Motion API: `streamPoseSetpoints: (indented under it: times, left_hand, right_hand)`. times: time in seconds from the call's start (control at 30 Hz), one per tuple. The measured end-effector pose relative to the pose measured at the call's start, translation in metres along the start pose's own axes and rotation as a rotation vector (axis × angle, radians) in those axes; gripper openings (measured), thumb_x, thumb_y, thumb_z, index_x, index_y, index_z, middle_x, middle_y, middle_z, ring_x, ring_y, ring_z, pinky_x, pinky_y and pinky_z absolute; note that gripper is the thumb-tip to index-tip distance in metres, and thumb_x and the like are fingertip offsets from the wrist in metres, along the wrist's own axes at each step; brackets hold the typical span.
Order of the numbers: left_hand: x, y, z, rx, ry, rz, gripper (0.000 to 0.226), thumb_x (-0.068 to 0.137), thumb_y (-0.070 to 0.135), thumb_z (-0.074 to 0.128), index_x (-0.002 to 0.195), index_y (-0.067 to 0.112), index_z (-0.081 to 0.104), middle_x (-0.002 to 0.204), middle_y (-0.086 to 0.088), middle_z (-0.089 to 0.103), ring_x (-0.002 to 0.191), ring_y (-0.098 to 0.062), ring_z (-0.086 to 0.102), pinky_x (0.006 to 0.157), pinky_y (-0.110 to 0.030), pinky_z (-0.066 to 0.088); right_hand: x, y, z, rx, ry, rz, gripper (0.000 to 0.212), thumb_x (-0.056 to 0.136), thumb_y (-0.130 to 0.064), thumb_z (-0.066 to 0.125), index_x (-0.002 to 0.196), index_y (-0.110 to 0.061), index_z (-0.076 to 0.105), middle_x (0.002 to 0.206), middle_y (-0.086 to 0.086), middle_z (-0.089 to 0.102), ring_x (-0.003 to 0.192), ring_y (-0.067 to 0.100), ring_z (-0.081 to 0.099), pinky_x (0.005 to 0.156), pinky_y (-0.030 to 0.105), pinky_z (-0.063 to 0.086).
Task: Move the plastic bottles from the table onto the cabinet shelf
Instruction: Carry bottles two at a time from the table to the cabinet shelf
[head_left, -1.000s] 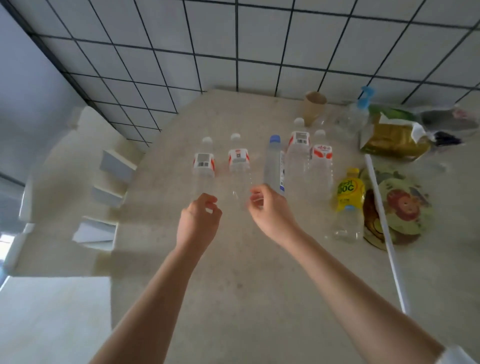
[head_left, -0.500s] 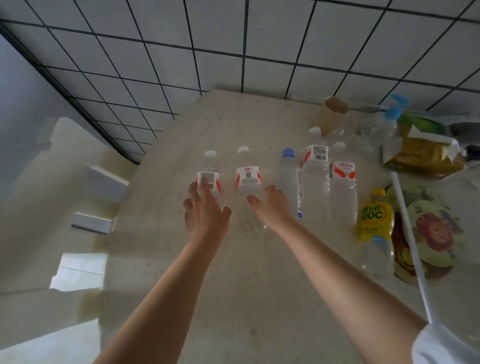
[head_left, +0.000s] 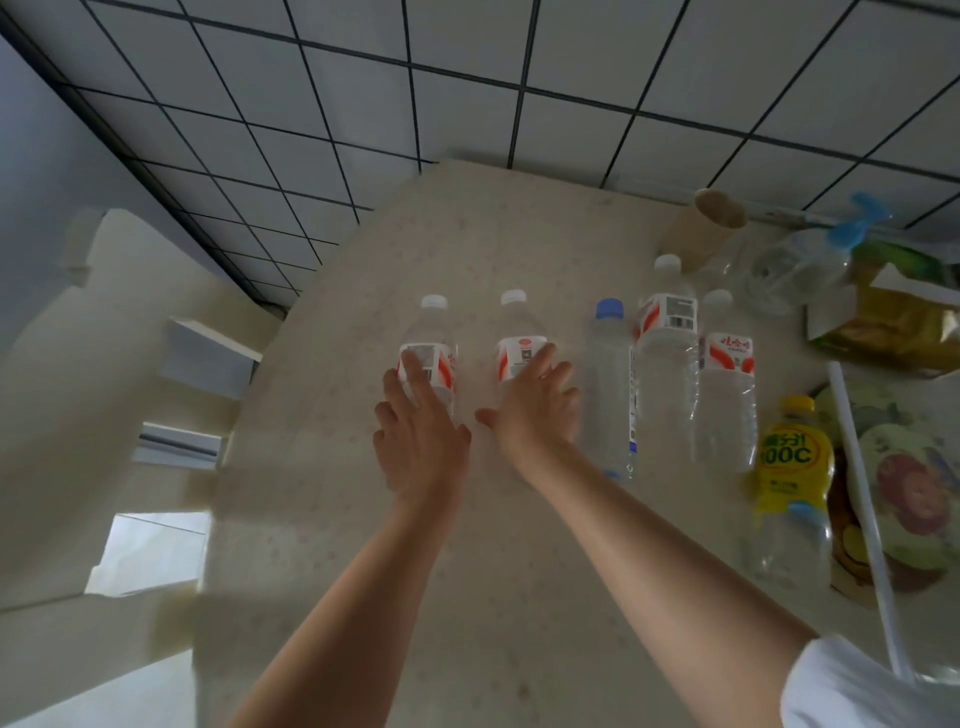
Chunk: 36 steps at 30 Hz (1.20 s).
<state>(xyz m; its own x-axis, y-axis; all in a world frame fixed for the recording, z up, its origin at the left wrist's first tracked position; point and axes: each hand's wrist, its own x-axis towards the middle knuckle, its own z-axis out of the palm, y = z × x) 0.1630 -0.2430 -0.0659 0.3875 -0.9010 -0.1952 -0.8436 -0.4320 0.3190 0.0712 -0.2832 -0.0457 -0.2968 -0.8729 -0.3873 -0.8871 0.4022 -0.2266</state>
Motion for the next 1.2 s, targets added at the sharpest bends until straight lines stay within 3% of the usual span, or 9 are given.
streamPoseSetpoints:
  times: [0.33, 0.7, 0.77, 0.83, 0.93, 0.97, 1.03, 1.17, 1.2]
  left_hand:
    - [0.015, -0.011, -0.009, -0.201, -0.075, -0.155, 0.102, 0.068, 0.030, 0.076, 0.145, 0.035, 0.009, 0.126, -0.009, 0.047, 0.106, -0.032, 0.054, 0.076, -0.040, 0.044]
    - [-0.008, -0.028, -0.028, -0.527, -0.159, -0.217, 0.110, 0.063, 0.024, 0.084, 0.152, 0.029, 0.019, 0.139, -0.001, 0.054, 0.121, -0.024, 0.056, 0.097, -0.036, 0.044]
    - [-0.021, -0.031, -0.033, -0.625, -0.166, -0.212, 0.103, 0.063, 0.023, 0.086, 0.148, 0.027, 0.029, 0.133, -0.001, 0.058, 0.113, -0.022, 0.061, 0.097, -0.037, 0.048]
    - [-0.041, -0.029, -0.040, -0.746, -0.188, -0.173, 0.090, 0.062, 0.018, 0.087, 0.139, 0.023, 0.041, 0.121, -0.002, 0.065, 0.095, -0.012, 0.068, 0.085, -0.034, 0.056]
    - [-0.081, -0.024, -0.059, -0.810, -0.211, -0.167, 0.072, 0.065, 0.011, 0.086, 0.127, 0.022, 0.052, 0.104, 0.002, 0.069, 0.069, 0.006, 0.066, 0.065, -0.021, 0.056]
    - [-0.092, -0.027, -0.064, -0.834, -0.222, -0.156, 0.071, 0.065, 0.012, 0.086, 0.126, 0.023, 0.052, 0.103, 0.003, 0.070, 0.069, 0.004, 0.067, 0.068, -0.025, 0.057]
    - [-0.172, -0.036, -0.080, -0.821, -0.463, 0.059, 0.068, 0.064, 0.011, 0.087, 0.123, 0.023, 0.054, 0.100, 0.000, 0.071, 0.078, -0.009, 0.071, 0.073, -0.033, 0.060]
    - [-0.188, -0.043, -0.079, -0.854, -0.488, 0.058, 0.067, 0.065, 0.008, 0.087, 0.122, 0.019, 0.055, 0.105, -0.008, 0.069, 0.081, -0.020, 0.072, 0.074, -0.033, 0.061]
    - [-0.221, -0.040, -0.081, -0.821, -0.604, 0.171, 0.067, 0.064, 0.008, 0.087, 0.122, 0.019, 0.055, 0.106, -0.008, 0.069, 0.081, -0.019, 0.072, 0.073, -0.032, 0.061]
  right_hand:
    - [0.017, 0.021, -0.007, 0.315, -0.144, 0.080, 0.092, 0.068, -0.024, 0.081, 0.136, -0.017, 0.019, 0.130, 0.016, 0.039, 0.113, 0.040, 0.052, 0.086, 0.037, 0.046]
    - [-0.005, 0.054, -0.029, 0.812, -0.390, 0.129, 0.072, 0.058, -0.020, 0.082, 0.116, -0.016, 0.040, 0.105, 0.008, 0.061, 0.086, 0.024, 0.067, 0.056, 0.032, 0.054]
    - [-0.019, 0.061, -0.033, 0.906, -0.411, 0.080, 0.063, 0.060, -0.014, 0.081, 0.112, -0.012, 0.046, 0.101, 0.008, 0.064, 0.078, 0.023, 0.066, 0.056, 0.031, 0.054]
    - [-0.034, 0.073, -0.033, 0.967, -0.444, 0.052, 0.061, 0.058, -0.013, 0.082, 0.111, -0.007, 0.051, 0.097, 0.012, 0.067, 0.074, 0.023, 0.065, 0.054, 0.028, 0.053]
    - [-0.078, 0.096, -0.039, 1.026, -0.440, -0.007, 0.069, 0.047, -0.025, 0.084, 0.108, -0.004, 0.059, 0.096, 0.011, 0.072, 0.079, 0.023, 0.070, 0.065, 0.031, 0.056]
    - [-0.089, 0.102, -0.040, 1.026, -0.414, -0.018, 0.069, 0.043, -0.028, 0.084, 0.105, -0.006, 0.061, 0.095, 0.010, 0.073, 0.080, 0.022, 0.072, 0.070, 0.034, 0.058]
    - [-0.193, 0.152, -0.038, 1.151, -0.198, 0.108, 0.058, 0.043, -0.026, 0.082, 0.096, -0.011, 0.066, 0.089, 0.008, 0.074, 0.081, 0.022, 0.072, 0.078, 0.039, 0.059]
    - [-0.227, 0.163, -0.039, 1.238, -0.243, 0.105, 0.065, 0.043, -0.027, 0.086, 0.102, -0.008, 0.065, 0.092, 0.012, 0.073, 0.085, 0.028, 0.072, 0.085, 0.049, 0.058]
    - [-0.273, 0.187, -0.041, 1.314, -0.144, 0.164, 0.069, 0.044, -0.025, 0.086, 0.106, -0.006, 0.062, 0.093, 0.012, 0.072, 0.087, 0.030, 0.071, 0.085, 0.053, 0.057]
